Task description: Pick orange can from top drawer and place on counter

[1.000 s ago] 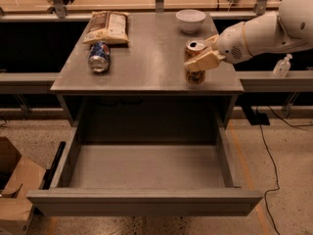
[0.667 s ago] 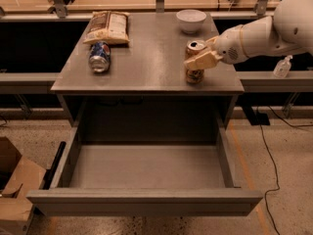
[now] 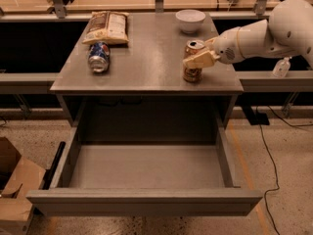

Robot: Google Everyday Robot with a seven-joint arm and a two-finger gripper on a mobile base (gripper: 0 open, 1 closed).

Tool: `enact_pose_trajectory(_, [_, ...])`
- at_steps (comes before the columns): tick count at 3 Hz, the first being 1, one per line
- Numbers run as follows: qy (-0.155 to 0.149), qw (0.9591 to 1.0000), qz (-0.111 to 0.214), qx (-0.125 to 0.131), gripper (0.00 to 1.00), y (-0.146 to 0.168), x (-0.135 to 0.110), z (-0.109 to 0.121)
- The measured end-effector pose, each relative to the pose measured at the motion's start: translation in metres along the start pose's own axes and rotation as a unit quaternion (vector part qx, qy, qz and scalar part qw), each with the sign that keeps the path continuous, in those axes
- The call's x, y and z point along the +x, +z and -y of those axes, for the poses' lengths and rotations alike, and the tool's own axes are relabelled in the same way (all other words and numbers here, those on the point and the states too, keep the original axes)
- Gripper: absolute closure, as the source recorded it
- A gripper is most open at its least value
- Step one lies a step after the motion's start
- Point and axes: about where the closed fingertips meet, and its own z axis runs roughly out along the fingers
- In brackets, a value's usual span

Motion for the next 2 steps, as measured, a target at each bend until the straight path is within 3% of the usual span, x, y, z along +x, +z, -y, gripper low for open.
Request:
enact_pose_trajectory(1, [-0.005, 0.9999, 0.009, -0.006, 0.13, 0.0034, -0.0064, -0.0010])
enact_pose_trajectory(2, [-0.005, 0.9999, 0.009, -0.008, 0.00, 0.0064, -0.0065, -0.0022])
